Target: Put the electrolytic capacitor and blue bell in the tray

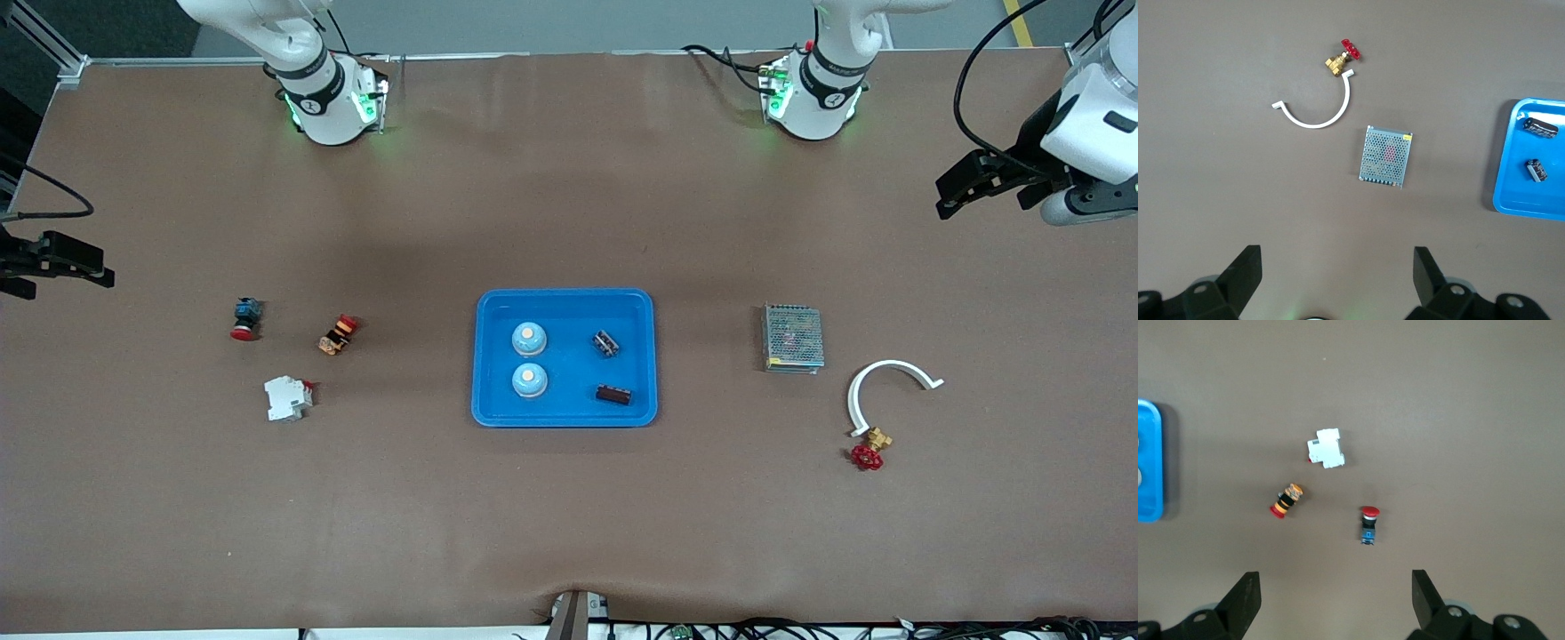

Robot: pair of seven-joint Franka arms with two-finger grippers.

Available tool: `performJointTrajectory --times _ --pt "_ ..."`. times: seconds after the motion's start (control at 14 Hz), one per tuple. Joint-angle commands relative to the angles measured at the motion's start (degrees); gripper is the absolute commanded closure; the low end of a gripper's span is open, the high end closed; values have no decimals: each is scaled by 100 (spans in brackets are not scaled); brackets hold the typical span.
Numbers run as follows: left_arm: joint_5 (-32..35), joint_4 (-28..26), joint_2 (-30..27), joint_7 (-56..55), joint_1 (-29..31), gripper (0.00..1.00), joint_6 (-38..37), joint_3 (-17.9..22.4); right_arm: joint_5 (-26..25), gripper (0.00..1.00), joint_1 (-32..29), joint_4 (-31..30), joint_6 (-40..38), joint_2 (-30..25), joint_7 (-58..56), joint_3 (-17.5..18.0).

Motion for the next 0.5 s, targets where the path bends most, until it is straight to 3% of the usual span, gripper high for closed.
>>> performJointTrajectory --times 0.0,0.43 --pt "-33 103 -18 116 20 0 -118 -22 -57 0 19 25 27 -55 405 67" --pt "-33 112 -27 98 20 0 -118 -13 -31 0 62 25 27 -55 431 67"
